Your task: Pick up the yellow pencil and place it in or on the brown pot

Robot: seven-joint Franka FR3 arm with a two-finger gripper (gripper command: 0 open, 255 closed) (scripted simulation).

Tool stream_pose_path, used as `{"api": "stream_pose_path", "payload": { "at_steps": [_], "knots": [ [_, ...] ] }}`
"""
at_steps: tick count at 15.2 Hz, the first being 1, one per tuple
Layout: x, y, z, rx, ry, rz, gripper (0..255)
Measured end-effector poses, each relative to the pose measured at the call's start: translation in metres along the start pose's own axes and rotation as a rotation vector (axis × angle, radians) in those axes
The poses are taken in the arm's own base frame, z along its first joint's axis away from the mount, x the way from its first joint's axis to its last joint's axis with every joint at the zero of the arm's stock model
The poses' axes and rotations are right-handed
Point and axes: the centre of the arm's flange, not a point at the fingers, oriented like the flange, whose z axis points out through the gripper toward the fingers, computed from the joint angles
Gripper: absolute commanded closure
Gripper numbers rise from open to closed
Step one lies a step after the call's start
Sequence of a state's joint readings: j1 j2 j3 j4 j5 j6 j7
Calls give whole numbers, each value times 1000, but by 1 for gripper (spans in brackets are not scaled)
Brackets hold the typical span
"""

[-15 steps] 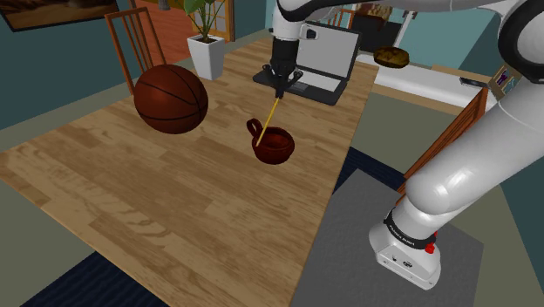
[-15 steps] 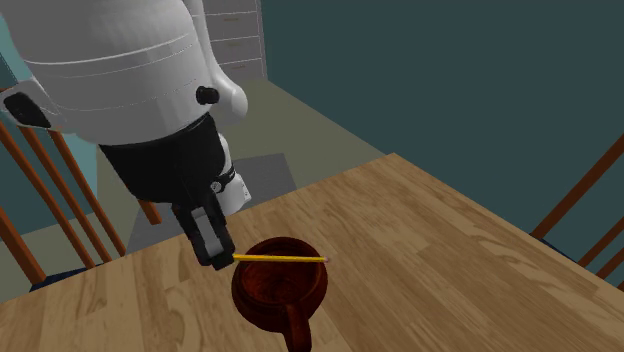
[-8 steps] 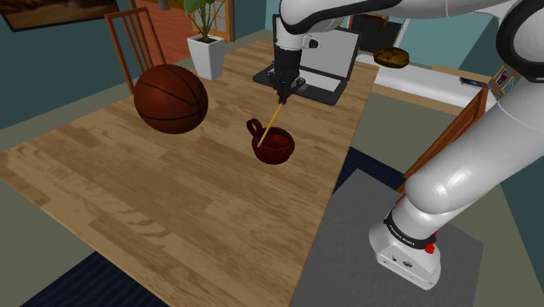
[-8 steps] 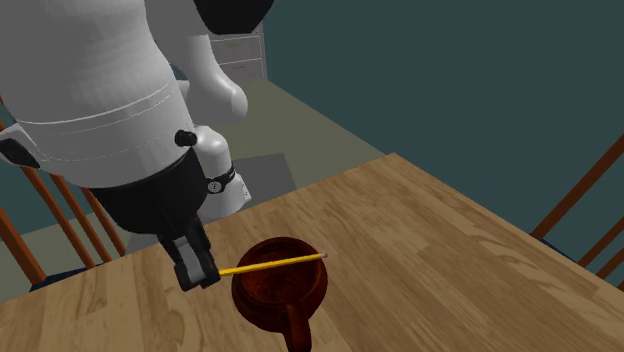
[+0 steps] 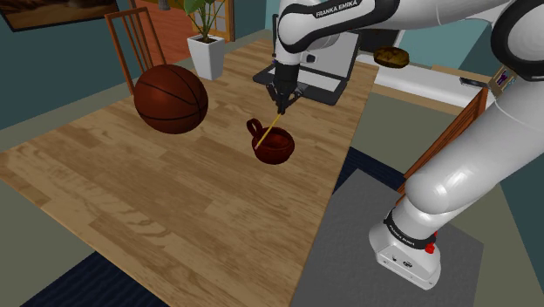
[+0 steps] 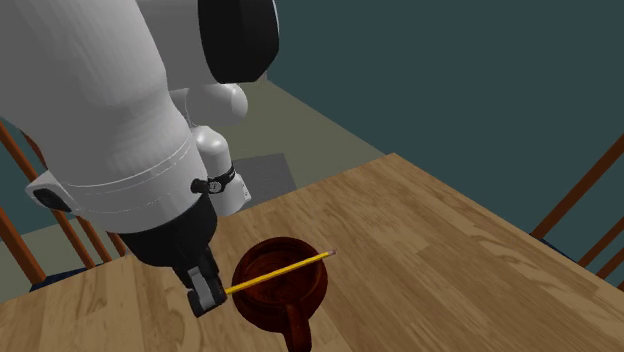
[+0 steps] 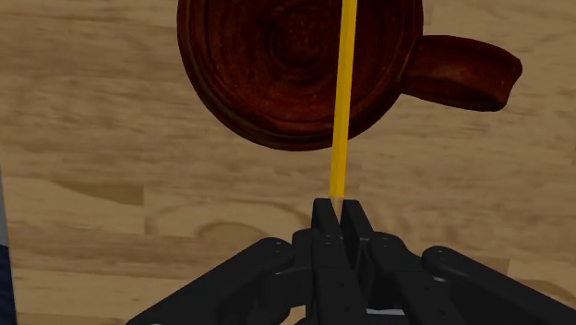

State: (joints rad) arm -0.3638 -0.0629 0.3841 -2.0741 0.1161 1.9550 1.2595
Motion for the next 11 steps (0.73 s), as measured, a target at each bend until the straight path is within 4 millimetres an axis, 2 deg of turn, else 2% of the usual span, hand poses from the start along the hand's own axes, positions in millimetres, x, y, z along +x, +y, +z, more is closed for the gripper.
{"api": "stream_pose_path", "payload": {
  "at_steps": [2,8,9,11],
  "knots": [
    [2,0,10,0,0,0,255],
    [1,-1,13,0,0,0,255],
    [1,-1,13,0,0,0,0],
    [1,-1,13,0,0,0,0]
  ]
}}
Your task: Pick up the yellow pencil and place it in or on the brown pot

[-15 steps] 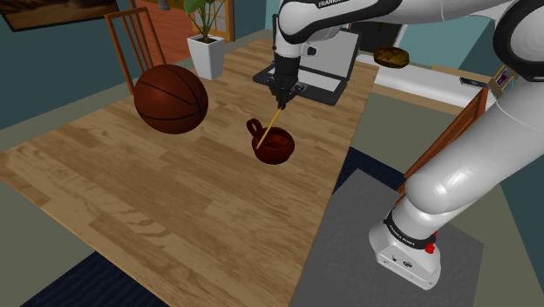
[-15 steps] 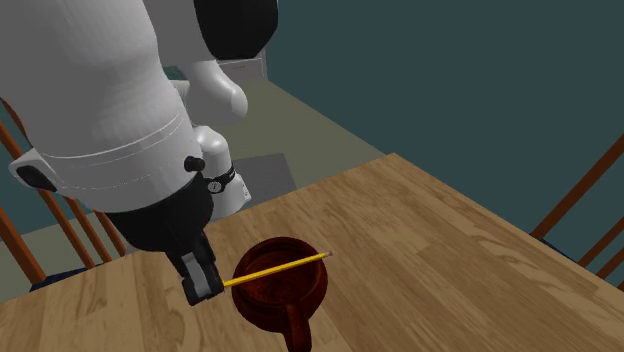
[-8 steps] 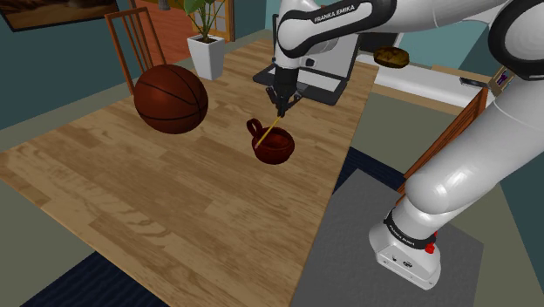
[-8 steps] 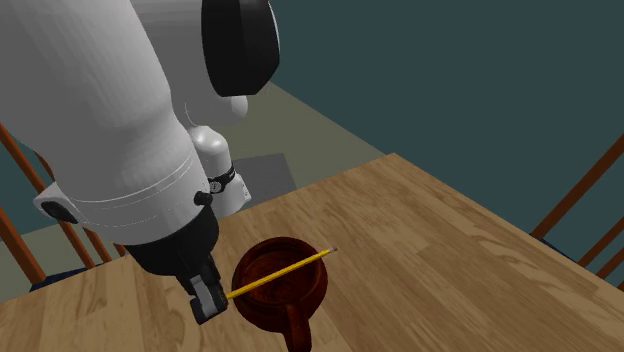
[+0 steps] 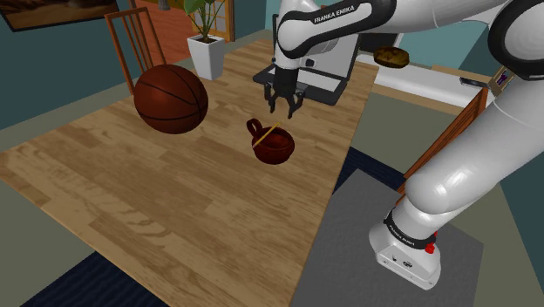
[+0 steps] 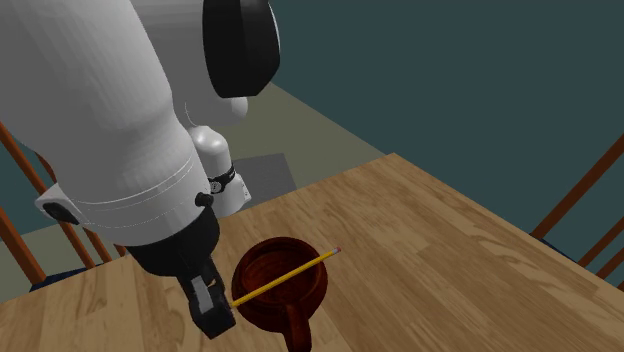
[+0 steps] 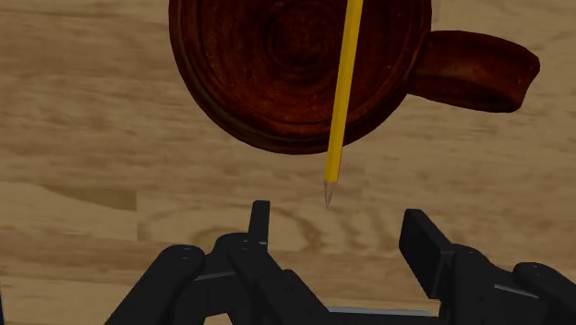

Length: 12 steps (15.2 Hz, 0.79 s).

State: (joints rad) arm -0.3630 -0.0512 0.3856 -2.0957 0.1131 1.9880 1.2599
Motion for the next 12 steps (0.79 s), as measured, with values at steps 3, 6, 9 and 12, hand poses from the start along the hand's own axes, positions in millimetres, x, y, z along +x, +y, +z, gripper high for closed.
{"api": "stream_pose_path", "payload": {
  "at_steps": [3,6,9,12],
  "knots": [
    [0,0,0,0,0,0,0],
    [-2,-2,-17,1,0,0,0],
    [0,0,-44,1,0,0,0],
    [0,0,-49,0,0,0,0]
  ]
}}
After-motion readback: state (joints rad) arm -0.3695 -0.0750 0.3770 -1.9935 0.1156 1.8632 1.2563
